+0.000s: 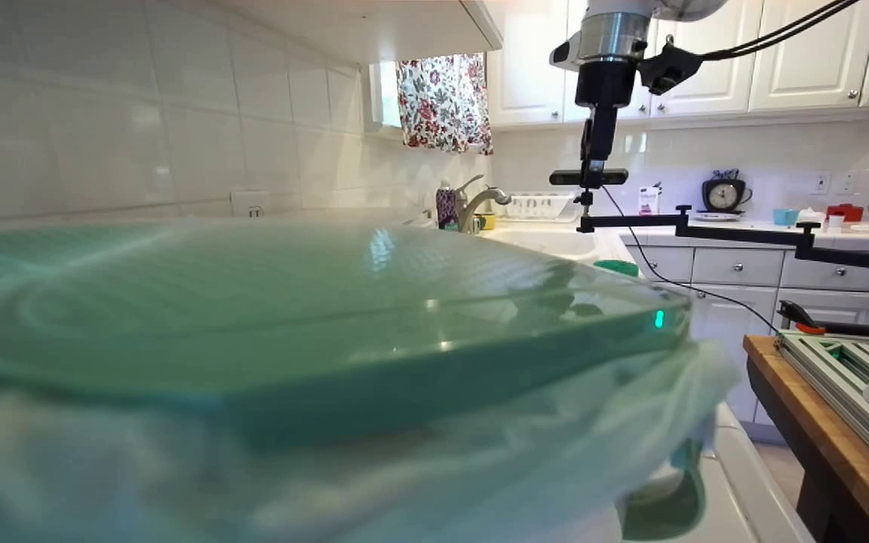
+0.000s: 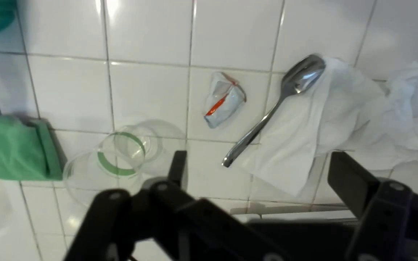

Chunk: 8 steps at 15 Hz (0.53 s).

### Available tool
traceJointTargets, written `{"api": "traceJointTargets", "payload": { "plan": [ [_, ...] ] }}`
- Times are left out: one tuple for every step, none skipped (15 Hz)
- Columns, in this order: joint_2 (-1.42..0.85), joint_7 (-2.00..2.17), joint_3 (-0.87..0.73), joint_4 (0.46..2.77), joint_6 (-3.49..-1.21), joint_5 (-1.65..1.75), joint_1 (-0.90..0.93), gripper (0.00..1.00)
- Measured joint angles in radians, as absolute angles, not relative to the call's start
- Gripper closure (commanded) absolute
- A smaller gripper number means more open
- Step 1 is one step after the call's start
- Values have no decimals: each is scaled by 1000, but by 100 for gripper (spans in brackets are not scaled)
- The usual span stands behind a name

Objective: Pour out the objects from the cup

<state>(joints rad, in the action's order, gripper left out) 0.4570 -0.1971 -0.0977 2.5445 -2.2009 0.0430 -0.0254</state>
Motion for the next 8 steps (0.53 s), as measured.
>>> {"api": "traceJointTargets", "payload": {
  "plan": [
    [464,-198,-99,2533,-2182,38,-26,0],
    [463,-198,-99,2534,-2184,39,-26,0],
    [460,-198,-96,2537,-2186,39,-26,0],
    [457,-198,-95,2538,-2187,39,-26,0],
    [455,-198,-95,2538,-2189,39,-26,0],
    [455,-198,-95,2538,-2189,39,-26,0],
    [455,-198,-95,2538,-2190,39,-26,0],
    [455,-198,-95,2538,-2190,39,-26,0]
  ]
}}
